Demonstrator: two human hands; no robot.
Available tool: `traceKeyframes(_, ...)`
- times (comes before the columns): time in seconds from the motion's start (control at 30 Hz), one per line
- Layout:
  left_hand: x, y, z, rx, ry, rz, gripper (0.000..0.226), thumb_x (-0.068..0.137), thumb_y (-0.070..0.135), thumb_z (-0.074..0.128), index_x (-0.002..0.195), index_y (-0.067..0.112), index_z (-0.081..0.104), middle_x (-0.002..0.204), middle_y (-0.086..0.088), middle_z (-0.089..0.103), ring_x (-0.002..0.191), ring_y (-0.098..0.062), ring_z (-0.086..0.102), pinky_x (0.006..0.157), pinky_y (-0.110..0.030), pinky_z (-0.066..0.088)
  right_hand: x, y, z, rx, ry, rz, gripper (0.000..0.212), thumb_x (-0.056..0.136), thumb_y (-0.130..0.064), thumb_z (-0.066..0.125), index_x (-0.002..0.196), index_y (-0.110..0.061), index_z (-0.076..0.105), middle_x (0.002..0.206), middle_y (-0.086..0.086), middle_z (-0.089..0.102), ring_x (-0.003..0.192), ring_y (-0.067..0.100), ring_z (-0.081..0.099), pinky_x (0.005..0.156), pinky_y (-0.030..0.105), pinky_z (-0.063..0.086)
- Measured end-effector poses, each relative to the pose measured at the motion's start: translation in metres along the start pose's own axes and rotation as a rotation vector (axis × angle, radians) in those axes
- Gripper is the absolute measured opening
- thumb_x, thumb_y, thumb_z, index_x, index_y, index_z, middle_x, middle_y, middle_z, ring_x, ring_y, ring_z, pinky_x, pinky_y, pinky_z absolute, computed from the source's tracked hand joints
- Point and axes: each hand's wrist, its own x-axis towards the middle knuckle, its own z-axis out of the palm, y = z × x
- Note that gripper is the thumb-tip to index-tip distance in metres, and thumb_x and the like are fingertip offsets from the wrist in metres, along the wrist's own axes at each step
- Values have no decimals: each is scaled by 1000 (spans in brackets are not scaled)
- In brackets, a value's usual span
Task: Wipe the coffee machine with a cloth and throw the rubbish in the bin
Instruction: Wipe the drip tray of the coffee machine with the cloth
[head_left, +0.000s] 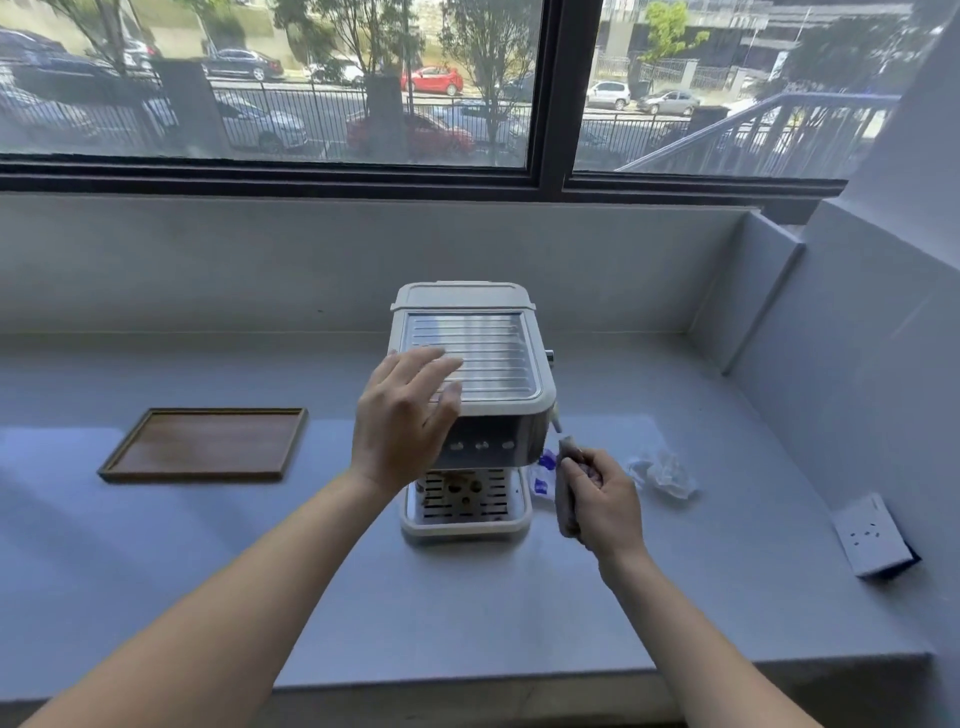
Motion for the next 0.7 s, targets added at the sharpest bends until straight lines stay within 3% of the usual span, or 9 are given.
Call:
traceKeyframes(0.1,-30,-11,-14,-125,84,-79,41,94,27,44,131,11,55,135,-9,54,129,-20,47,107,-21,35,-6,21,5,-141,-17,27,13,96,-19,55,91,-26,65,53,4,55,44,20,46,53,31,39)
traceKeyframes(0.17,-65,-26,-18,-126,128,-209,48,92,29,45,135,9,48,138,-11,49,132,-21,44,111,-21,30,-11,34,11,-241,-24,18,11,95,-20,57,95,-24,67,58,-3,58,52,16,51,61,34,45)
traceKeyframes(0.23,-103,-43,-14,-111,23,-383,54,92,38,43,138,10,45,140,-11,47,132,-23,42,110,-30,34,-14,44,19,-292,-26,10,12,95,-21,59,100,-24,69,63,-10,59,59,12,53,68,36,49)
traceKeyframes(0.33,-147,-69,9,-20,-325,-462,59,96,41,47,146,11,37,151,-9,40,141,-24,34,116,-44,36,-12,51,35,-408,-3,-101,15,93,-16,63,104,-20,72,81,-6,67,75,16,62,76,37,52)
traceKeyframes(0.43,-172,-85,39,41,-528,-462,66,98,50,41,153,16,26,160,-2,29,148,-16,24,122,-37,25,-4,62,51,-622,-20,-279,18,92,-15,66,109,-14,72,99,2,68,91,24,61,80,40,52)
traceKeyframes(0.53,-184,-85,65,33,-569,-472,69,97,55,36,154,17,23,158,1,31,144,-15,28,121,-33,24,3,78,62,-776,-2,-434,28,91,-17,68,119,-15,68,115,0,66,102,28,57,88,40,51)
traceKeyframes(0.7,-199,-88,93,105,-476,-463,77,96,65,26,155,18,11,161,3,26,148,-14,23,126,-37,9,6,109,68,-930,20,-680,39,87,-27,70,125,-21,63,132,-3,61,113,26,52,98,41,43)
